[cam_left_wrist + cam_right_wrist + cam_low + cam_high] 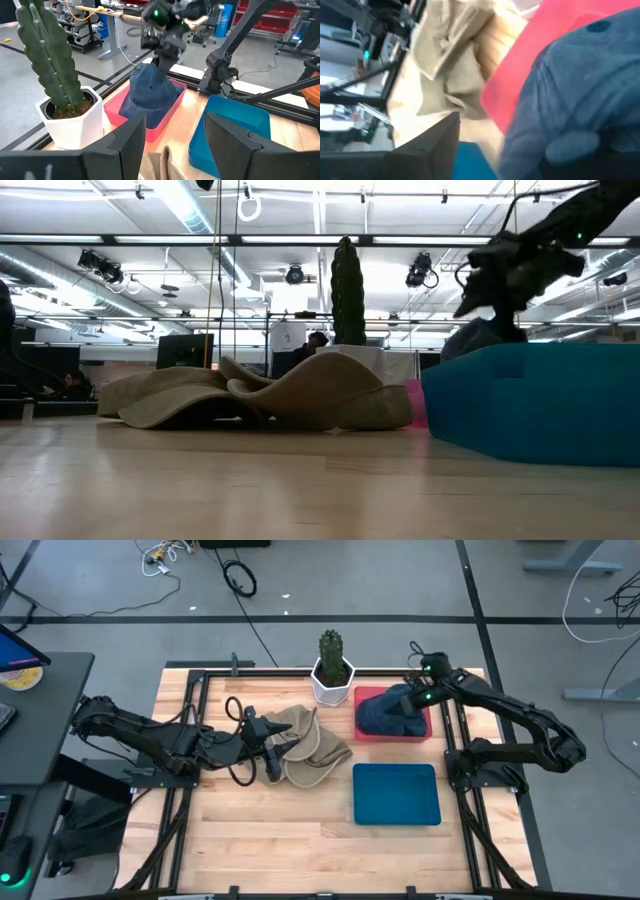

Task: Pick & Place hat
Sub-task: Put the blue cap into the pink bin

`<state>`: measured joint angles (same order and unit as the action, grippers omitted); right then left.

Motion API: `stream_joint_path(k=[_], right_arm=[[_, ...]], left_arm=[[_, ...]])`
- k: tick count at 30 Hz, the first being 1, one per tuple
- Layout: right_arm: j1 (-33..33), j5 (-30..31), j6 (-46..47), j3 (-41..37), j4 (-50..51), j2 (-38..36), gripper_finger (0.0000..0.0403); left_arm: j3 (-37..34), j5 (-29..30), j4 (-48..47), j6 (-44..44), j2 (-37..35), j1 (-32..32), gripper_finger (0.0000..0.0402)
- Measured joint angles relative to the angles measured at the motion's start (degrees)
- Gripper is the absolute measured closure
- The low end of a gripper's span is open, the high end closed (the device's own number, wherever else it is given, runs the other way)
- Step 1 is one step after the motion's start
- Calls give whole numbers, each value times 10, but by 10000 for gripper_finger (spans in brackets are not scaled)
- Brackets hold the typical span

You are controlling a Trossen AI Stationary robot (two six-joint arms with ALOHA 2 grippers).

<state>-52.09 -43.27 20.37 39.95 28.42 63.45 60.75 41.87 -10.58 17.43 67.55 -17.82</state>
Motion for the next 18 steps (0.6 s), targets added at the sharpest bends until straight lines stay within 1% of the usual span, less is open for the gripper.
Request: stream_joint_path(k=[3, 5, 8, 11, 14, 16, 17, 18], right_arm=[[-15, 10, 0, 46, 66, -14, 149], [-28, 26, -5, 77, 119, -17, 145], [-46, 54, -8, 120, 189, -17, 146], [-59, 58, -9, 146, 235, -18, 151], [-69, 62, -21, 157, 260, -18, 158], [-76, 86, -38, 158, 267, -18, 164], [-80, 112, -48, 158, 268, -18, 167], [-84, 151, -58, 158, 267, -18, 171]], left_arm=[[0, 0, -2, 0, 0, 0, 198], [0, 0, -3, 0, 0, 0, 198], [0, 0, -4, 0, 0, 0, 198], [0, 0, -5, 0, 0, 0, 198], [0, 0, -5, 0, 0, 0, 198], [0, 0, -5, 0, 0, 0, 198], [0, 0, -5, 0, 0, -1, 198], [0, 0, -5, 0, 0, -1, 198]])
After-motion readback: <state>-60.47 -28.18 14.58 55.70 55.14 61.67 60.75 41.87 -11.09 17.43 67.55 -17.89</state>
